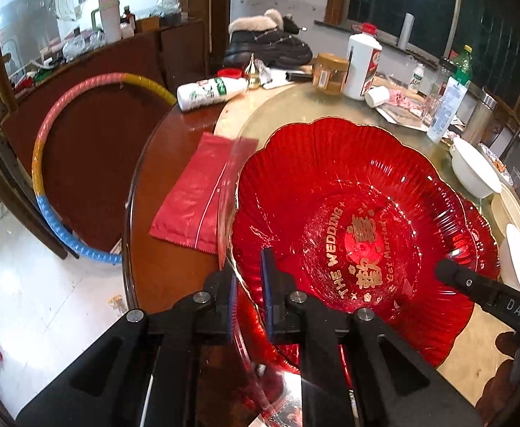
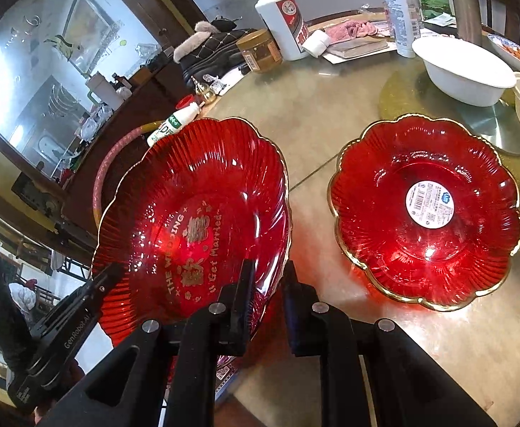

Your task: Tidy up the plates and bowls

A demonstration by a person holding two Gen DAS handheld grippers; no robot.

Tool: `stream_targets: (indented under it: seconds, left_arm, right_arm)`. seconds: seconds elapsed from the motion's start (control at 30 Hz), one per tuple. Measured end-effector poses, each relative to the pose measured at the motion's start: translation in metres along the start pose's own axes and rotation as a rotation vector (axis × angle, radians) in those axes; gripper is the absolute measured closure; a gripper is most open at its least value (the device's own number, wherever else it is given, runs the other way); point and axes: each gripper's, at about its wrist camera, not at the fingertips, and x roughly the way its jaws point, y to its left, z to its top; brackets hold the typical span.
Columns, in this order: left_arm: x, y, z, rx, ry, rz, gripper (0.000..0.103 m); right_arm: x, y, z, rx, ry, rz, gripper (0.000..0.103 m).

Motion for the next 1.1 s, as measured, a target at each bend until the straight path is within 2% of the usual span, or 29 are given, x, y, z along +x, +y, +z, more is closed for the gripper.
stream_targets:
  seconds: [0.43, 0.63, 0.7, 0.73, 0.77, 0.83, 0.93, 0.97, 1.03, 1.1]
  left_arm:
    - [0.018, 0.002, -0.011, -0.025, 0.058, -0.006, 0.093]
    - [0.015, 0.006, -0.014, -0.054, 0.062, -0.027, 0.092]
    - [0.014, 0.008, -0.015, -0.068, 0.081, -0.044, 0.083]
    - [0.012, 0.010, -0.015, -0.077, 0.087, -0.042, 0.072]
    - [0.009, 0.012, -0.015, -0.082, 0.086, -0.032, 0.056]
    - [-0.001, 0.018, -0.014, -0.106, 0.060, -0.008, 0.039]
    - [-0.027, 0.031, -0.012, -0.194, -0.033, 0.000, 0.037]
    - [-0.039, 0.032, -0.011, -0.223, -0.075, -0.013, 0.034]
    - [-0.060, 0.023, -0.005, -0.214, -0.143, -0.021, 0.025]
    - [-0.075, 0.005, -0.002, -0.165, -0.198, -0.057, 0.022]
  right_arm:
    - [0.015, -0.006, -0.005, -0.005, 0.036, -0.029, 0.088]
    - [0.017, -0.007, -0.008, 0.001, 0.050, -0.017, 0.083]
    - [0.013, -0.007, -0.010, 0.009, 0.051, 0.017, 0.073]
    - [0.008, -0.008, -0.011, 0.013, 0.043, 0.034, 0.059]
    - [0.004, -0.009, -0.011, 0.016, 0.035, 0.039, 0.042]
    - [-0.013, -0.015, -0.014, 0.029, 0.005, 0.064, 0.028]
    - [-0.039, -0.029, -0.019, 0.062, -0.038, 0.109, 0.024]
    - [-0.045, -0.033, -0.020, 0.072, -0.050, 0.118, 0.022]
    - [-0.065, -0.052, -0.023, 0.115, -0.095, 0.141, 0.020]
    - [-0.079, -0.068, -0.026, 0.158, -0.131, 0.144, 0.020]
